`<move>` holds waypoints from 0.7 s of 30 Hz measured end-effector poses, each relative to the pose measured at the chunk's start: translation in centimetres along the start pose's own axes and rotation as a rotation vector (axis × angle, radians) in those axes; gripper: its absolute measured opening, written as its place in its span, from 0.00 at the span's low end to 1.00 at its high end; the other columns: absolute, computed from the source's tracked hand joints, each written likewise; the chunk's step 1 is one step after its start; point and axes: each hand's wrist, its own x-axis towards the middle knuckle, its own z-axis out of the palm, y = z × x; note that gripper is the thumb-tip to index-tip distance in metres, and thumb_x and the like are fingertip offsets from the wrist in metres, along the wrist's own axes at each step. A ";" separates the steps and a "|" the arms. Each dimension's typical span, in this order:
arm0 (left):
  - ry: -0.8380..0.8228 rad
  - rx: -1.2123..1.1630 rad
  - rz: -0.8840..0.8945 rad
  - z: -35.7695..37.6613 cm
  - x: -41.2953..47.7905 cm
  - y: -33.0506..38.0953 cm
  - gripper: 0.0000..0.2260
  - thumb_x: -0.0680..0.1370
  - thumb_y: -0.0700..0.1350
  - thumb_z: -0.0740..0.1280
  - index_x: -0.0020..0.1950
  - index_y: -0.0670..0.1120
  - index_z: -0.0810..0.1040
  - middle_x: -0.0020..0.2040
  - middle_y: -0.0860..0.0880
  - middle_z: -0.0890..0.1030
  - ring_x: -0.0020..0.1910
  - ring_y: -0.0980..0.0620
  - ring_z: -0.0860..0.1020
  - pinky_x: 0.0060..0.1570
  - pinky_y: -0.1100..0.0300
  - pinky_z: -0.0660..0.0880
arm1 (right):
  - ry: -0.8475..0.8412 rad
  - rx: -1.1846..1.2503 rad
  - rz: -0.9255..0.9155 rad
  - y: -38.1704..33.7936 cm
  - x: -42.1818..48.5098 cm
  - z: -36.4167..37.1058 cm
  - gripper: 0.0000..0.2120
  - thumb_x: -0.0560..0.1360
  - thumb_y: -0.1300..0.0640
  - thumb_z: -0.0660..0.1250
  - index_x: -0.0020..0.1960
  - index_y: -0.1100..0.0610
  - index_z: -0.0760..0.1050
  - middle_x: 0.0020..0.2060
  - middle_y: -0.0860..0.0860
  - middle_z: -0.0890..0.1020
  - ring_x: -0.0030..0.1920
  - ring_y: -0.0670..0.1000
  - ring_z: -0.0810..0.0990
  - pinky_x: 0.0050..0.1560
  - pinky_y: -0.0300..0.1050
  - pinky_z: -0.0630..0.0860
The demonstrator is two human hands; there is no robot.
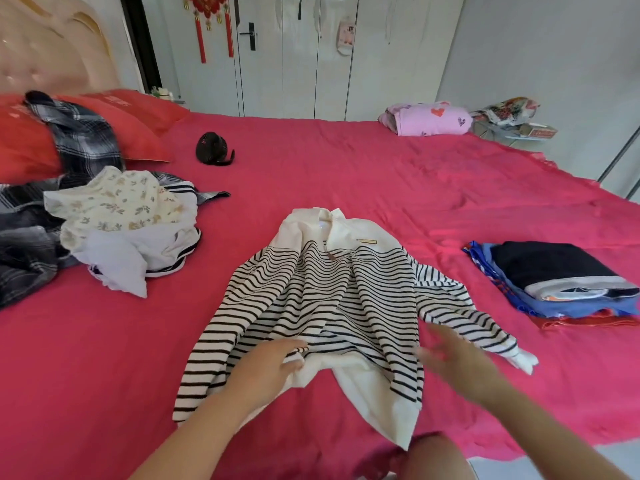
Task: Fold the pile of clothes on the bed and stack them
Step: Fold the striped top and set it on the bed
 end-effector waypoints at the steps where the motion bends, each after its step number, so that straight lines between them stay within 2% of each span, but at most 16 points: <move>1: -0.014 -0.017 0.008 -0.4 -0.2 0.2 0.15 0.80 0.49 0.60 0.67 0.54 0.72 0.66 0.56 0.73 0.64 0.59 0.70 0.56 0.71 0.61 | -0.090 0.123 0.007 -0.8 -0.7 1.5 0.33 0.72 0.45 0.68 0.72 0.47 0.59 0.61 0.43 0.75 0.57 0.44 0.74 0.55 0.37 0.68; 3: -0.036 -0.090 0.012 -1.5 -0.4 0.7 0.12 0.80 0.51 0.59 0.62 0.55 0.75 0.61 0.53 0.78 0.58 0.56 0.74 0.53 0.69 0.66 | -0.170 0.226 0.031 -1.3 -1.5 3.6 0.36 0.73 0.53 0.69 0.74 0.49 0.54 0.65 0.47 0.72 0.59 0.45 0.73 0.55 0.34 0.67; 5: -0.023 -0.155 0.025 -2.9 -0.6 1.2 0.10 0.80 0.50 0.59 0.58 0.55 0.77 0.55 0.52 0.81 0.54 0.54 0.77 0.52 0.65 0.69 | -0.133 0.158 0.030 -1.1 -1.1 3.0 0.30 0.74 0.63 0.64 0.73 0.51 0.59 0.66 0.50 0.73 0.58 0.46 0.72 0.50 0.31 0.64; 6: -0.001 -0.161 0.029 -3.6 -0.7 1.3 0.10 0.80 0.49 0.59 0.57 0.53 0.78 0.53 0.51 0.82 0.53 0.53 0.77 0.52 0.64 0.69 | -0.092 0.119 0.017 -0.9 -0.7 1.9 0.28 0.73 0.66 0.61 0.71 0.51 0.63 0.65 0.50 0.73 0.59 0.48 0.73 0.51 0.31 0.64; 9: 0.066 -0.145 -0.007 -5.3 -1.0 1.2 0.13 0.81 0.48 0.58 0.47 0.43 0.79 0.44 0.46 0.81 0.47 0.48 0.77 0.43 0.65 0.67 | -0.026 0.056 0.051 0.1 0.2 -3.2 0.24 0.74 0.68 0.59 0.68 0.52 0.70 0.65 0.50 0.74 0.64 0.50 0.71 0.61 0.35 0.63; 11: -0.021 -0.097 -0.030 -5.5 -1.3 1.1 0.15 0.80 0.52 0.57 0.43 0.45 0.77 0.40 0.50 0.79 0.43 0.52 0.76 0.38 0.69 0.66 | -0.074 -0.107 0.085 1.2 0.4 -5.4 0.24 0.75 0.65 0.60 0.69 0.51 0.67 0.67 0.50 0.72 0.65 0.50 0.71 0.61 0.35 0.63; 13: -0.189 0.012 0.017 -4.7 -1.6 1.2 0.13 0.79 0.55 0.59 0.46 0.51 0.80 0.43 0.58 0.79 0.44 0.60 0.74 0.40 0.74 0.66 | -0.159 -0.378 0.138 2.2 0.4 -5.5 0.26 0.76 0.61 0.59 0.72 0.48 0.62 0.70 0.51 0.69 0.67 0.51 0.69 0.63 0.37 0.63; 15: -0.246 0.041 0.047 -3.4 -1.8 1.2 0.15 0.77 0.58 0.62 0.59 0.55 0.78 0.55 0.62 0.77 0.55 0.65 0.72 0.52 0.76 0.64 | -0.111 -0.517 0.150 2.5 -0.1 -3.9 0.26 0.76 0.59 0.59 0.72 0.45 0.62 0.68 0.53 0.69 0.67 0.53 0.69 0.64 0.41 0.67; 18: -0.103 0.156 0.061 -2.5 -2.1 0.7 0.22 0.76 0.59 0.62 0.69 0.54 0.70 0.66 0.58 0.71 0.65 0.60 0.66 0.63 0.67 0.63 | 0.060 -0.368 0.033 1.2 -0.5 -1.0 0.23 0.75 0.56 0.63 0.69 0.47 0.67 0.63 0.53 0.72 0.63 0.52 0.72 0.61 0.42 0.70; 21: -0.083 0.389 0.096 -2.1 -2.4 -0.3 0.25 0.78 0.58 0.60 0.73 0.54 0.62 0.72 0.55 0.63 0.71 0.56 0.58 0.68 0.61 0.58 | 0.030 -0.249 -0.218 -1.1 -0.7 2.4 0.22 0.76 0.52 0.64 0.69 0.48 0.67 0.65 0.49 0.72 0.65 0.49 0.69 0.65 0.39 0.66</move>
